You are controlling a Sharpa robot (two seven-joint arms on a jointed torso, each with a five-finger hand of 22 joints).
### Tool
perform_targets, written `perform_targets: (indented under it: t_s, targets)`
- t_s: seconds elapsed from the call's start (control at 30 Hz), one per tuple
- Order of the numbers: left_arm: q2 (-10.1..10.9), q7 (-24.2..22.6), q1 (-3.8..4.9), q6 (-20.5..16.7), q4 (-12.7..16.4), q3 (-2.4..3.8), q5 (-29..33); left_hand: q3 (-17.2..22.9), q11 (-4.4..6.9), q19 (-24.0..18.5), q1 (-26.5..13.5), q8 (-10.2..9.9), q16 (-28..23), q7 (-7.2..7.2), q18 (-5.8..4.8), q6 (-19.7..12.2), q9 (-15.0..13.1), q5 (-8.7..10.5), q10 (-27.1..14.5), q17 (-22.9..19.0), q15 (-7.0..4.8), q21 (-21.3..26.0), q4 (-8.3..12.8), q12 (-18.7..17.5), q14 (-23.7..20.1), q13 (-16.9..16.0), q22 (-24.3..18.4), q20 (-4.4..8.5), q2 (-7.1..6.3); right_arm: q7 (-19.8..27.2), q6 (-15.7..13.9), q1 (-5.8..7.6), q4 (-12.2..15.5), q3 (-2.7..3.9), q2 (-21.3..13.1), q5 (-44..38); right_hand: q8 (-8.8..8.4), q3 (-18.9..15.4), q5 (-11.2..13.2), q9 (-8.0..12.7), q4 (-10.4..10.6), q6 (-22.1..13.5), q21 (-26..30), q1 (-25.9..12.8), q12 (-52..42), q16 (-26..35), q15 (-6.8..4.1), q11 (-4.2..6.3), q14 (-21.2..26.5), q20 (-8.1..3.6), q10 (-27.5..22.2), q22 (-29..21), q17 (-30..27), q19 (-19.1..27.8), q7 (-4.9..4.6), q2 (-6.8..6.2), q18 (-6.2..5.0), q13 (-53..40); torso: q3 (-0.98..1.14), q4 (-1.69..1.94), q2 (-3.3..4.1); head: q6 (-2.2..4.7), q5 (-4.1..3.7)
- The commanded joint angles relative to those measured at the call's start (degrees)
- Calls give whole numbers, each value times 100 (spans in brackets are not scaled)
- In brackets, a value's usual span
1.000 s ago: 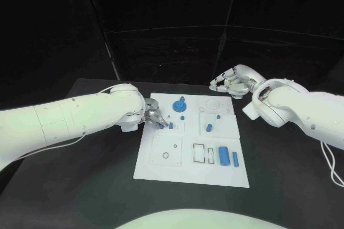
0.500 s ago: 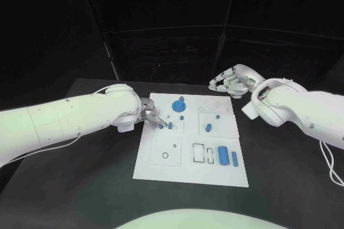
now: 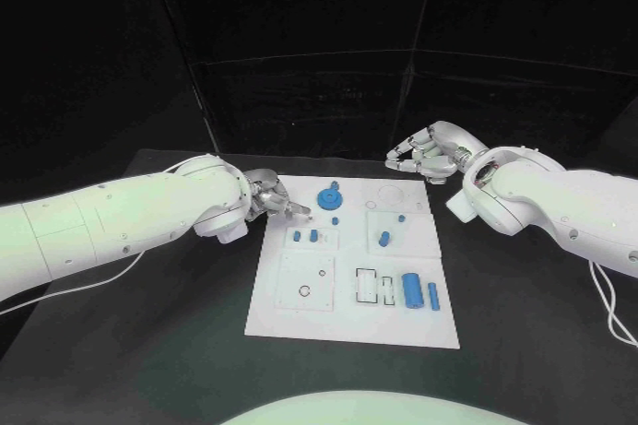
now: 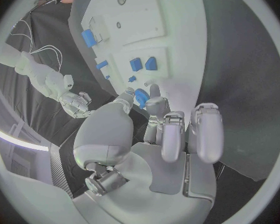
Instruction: Assemble the parts on the task board
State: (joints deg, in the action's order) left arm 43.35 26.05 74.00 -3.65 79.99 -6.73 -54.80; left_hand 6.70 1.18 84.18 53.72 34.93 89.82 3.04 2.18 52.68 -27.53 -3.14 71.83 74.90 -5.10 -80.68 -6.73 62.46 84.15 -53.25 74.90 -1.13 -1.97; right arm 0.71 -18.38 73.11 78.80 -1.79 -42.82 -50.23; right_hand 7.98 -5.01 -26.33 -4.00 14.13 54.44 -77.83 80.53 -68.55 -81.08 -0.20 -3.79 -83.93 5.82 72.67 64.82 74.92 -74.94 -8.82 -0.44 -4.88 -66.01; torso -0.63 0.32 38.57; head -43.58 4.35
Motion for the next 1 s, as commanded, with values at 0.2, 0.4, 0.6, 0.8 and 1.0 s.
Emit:
perform_targets:
  t_s: [0.2, 0.4, 0.6, 0.8, 1.0]
  targets:
    - [-107, -1410, 14, -847, -74, -5, 991, -281, -370, -1355, 868, -426, -1229, 389, 687, -690, 340, 8, -1555, -8, 363, 2890, 264, -1241, -183, 1361, -2854, -285, 118, -15, 22, 8, -20, 2, 35, 13, 30, -11, -21, -1, 29, -17, 20, 14, -6, 34, -33, -1, -305, -5, -34, -6, 150, 34, 4, 11, -45, 3, 4, -2, 3, 41, -6]
    - [-381, -2391, -19, -809, -268, -42, 931, 215, -653, -2202, 2214, -854, -3050, 645, 784, -900, 780, 13, -2496, -1975, 637, 4143, 999, -2226, -1840, 2140, -3802, -550, 282, -6, 14, 7, -30, 1, 55, 15, 28, -12, -22, 0, 36, -22, 21, 12, -6, 32, -33, -1, -306, -5, -35, -8, 153, 35, 3, 18, -45, 3, -4, -10, 10, 68, -32]
    - [-732, -3224, -41, -570, -619, -87, -308, 531, -681, -1906, 2309, -1443, -2696, 588, 855, -501, 1411, 20, -2105, -2026, 640, 4232, 1239, -3321, -1514, 3359, -3914, -576, 8, 9, 4, 7, -39, 1, 101, 17, 27, -8, -26, 0, 35, -26, 22, 20, -7, 34, -33, 0, -305, -5, -35, -8, 152, 35, 3, 25, -45, 3, -1, -24, 13, 96, -39]
    - [-973, -3371, -64, -495, -852, -146, -1352, 633, -666, -1386, 2232, -1809, -1878, 568, 839, -212, 1790, 17, -1917, -1425, 606, 4076, 1299, -3836, -736, 4021, -3878, -544, -103, 13, -2, 6, -40, 1, 128, 9, 27, -7, -27, 0, 35, -26, 22, 21, -6, 33, -33, 0, -305, -5, -35, -8, 152, 35, 3, 26, -45, 4, -3, -22, 21, 100, -87]
    - [-1143, -3262, -100, -503, -1053, -198, -2142, 669, -645, -710, 2226, -2023, -1280, 541, 666, -70, 2002, 17, -1874, -819, 551, 3090, 1351, -4081, -196, 4380, -2917, -487, -141, 17, -5, 6, -43, 1, 143, 2, 26, -3, -31, 1, 33, -29, 22, 31, -5, 32, -33, 1, -306, -6, -38, -7, 155, 34, 3, 31, -45, 6, -2, -21, 16, 90, -83]
